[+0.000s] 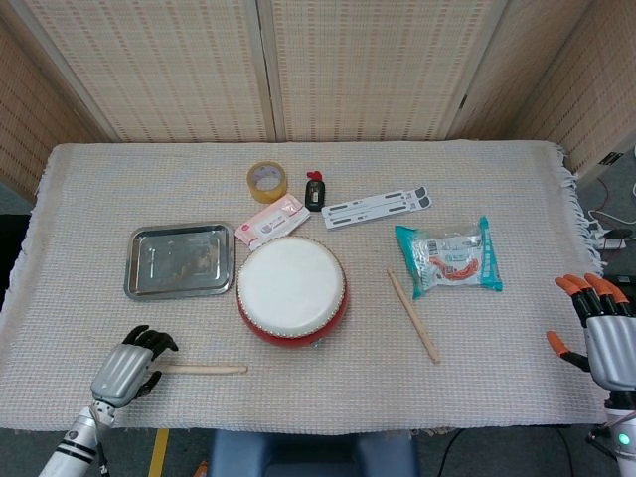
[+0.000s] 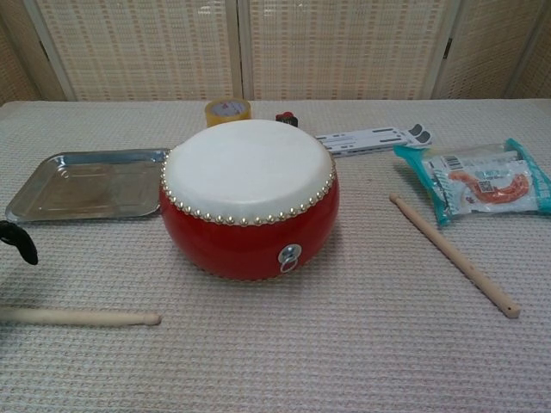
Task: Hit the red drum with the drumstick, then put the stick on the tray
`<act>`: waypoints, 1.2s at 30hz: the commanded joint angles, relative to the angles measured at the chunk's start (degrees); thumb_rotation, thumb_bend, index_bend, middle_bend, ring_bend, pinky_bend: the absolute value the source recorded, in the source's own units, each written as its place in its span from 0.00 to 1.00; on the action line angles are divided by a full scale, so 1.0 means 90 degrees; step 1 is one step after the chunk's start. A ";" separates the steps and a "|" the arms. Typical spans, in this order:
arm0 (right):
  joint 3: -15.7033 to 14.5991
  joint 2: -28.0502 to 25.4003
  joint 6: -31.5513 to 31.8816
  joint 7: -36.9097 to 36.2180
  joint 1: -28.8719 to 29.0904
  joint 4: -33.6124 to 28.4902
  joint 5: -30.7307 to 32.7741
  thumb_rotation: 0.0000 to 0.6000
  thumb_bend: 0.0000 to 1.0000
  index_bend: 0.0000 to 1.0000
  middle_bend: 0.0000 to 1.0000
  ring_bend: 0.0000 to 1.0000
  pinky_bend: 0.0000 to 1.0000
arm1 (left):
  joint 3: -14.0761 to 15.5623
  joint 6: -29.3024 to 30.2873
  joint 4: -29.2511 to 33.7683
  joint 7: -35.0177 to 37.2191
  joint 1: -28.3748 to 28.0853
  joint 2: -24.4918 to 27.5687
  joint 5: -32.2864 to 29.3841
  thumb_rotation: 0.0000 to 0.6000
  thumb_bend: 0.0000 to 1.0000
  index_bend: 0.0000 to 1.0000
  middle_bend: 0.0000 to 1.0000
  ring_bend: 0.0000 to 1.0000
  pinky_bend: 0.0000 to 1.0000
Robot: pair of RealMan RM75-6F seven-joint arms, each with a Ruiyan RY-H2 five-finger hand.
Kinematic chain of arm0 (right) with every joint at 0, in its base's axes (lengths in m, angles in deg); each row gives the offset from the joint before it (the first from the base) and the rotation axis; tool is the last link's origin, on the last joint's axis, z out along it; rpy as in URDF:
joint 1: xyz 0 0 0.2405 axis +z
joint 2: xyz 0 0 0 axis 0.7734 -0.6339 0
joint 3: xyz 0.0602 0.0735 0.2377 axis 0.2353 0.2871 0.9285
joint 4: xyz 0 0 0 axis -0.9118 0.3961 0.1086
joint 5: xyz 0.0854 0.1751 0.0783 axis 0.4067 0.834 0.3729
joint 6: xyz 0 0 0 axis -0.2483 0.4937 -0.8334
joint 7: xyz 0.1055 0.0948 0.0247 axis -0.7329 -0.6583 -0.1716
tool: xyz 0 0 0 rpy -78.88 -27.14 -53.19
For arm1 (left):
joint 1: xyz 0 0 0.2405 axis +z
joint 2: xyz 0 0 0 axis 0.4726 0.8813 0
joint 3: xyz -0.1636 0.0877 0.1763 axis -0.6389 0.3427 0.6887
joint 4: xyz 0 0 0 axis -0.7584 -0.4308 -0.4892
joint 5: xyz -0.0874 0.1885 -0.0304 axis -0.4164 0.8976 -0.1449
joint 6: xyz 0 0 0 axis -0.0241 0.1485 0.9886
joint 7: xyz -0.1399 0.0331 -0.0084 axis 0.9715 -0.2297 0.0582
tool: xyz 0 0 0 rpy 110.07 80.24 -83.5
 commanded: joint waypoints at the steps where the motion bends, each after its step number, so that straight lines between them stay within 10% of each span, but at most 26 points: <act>1: -0.0001 0.0003 -0.0009 -0.0012 -0.0004 0.0011 0.0014 1.00 0.24 0.18 0.17 0.08 0.15 | 0.0000 -0.0249 -0.0034 -0.0012 -0.0138 -0.0212 -0.0118 1.00 0.30 0.39 0.27 0.21 0.14; 36: -0.0035 0.0063 -0.0093 -0.0351 -0.0023 0.0234 0.0046 1.00 0.24 0.18 0.17 0.08 0.13 | -0.0090 -0.0263 -0.0264 -0.1726 -0.0399 -0.1597 -0.0885 1.00 0.31 0.46 0.21 0.11 0.02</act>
